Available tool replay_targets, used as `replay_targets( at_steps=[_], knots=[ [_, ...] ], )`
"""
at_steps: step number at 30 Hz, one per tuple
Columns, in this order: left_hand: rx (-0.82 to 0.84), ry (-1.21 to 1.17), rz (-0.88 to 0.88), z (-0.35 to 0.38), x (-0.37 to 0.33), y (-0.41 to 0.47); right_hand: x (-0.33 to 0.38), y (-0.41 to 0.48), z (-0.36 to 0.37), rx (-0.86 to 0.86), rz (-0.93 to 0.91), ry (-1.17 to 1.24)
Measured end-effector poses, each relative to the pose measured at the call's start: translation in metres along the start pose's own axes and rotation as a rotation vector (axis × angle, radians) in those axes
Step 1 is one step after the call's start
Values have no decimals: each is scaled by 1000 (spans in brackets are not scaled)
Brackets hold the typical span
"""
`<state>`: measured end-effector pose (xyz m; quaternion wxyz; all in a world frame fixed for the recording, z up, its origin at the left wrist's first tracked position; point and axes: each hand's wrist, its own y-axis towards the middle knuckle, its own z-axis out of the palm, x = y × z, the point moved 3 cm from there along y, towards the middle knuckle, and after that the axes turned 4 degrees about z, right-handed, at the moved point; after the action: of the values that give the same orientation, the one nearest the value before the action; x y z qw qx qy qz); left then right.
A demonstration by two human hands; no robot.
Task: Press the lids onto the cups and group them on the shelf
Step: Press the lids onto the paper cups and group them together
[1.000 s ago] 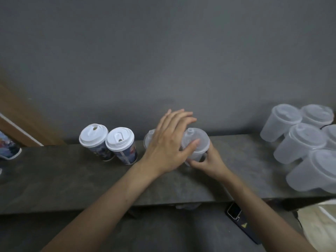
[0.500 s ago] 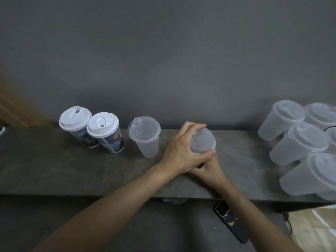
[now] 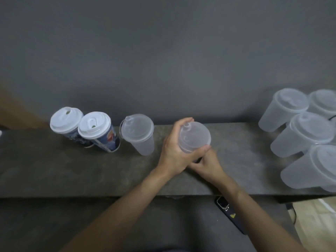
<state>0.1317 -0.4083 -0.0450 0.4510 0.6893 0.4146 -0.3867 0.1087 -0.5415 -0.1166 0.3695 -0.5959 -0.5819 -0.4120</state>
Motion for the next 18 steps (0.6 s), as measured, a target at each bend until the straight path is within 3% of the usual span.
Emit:
replay_targets(
  at_steps=[4, 8, 14, 18],
  knots=[
    [-115, -34, 0, 11, -2, -5, 5, 3, -1, 23, -37, 21],
    [54, -69, -13, -1, 7, 1, -1, 4, -6, -20, -16, 88],
    [5, -50, -58, 5, 5, -5, -8, 6, -2, -28, -11, 135],
    [126, -128, -113, -4, 11, 2, -4, 0, -6, -30, 5, 143]
  ],
)
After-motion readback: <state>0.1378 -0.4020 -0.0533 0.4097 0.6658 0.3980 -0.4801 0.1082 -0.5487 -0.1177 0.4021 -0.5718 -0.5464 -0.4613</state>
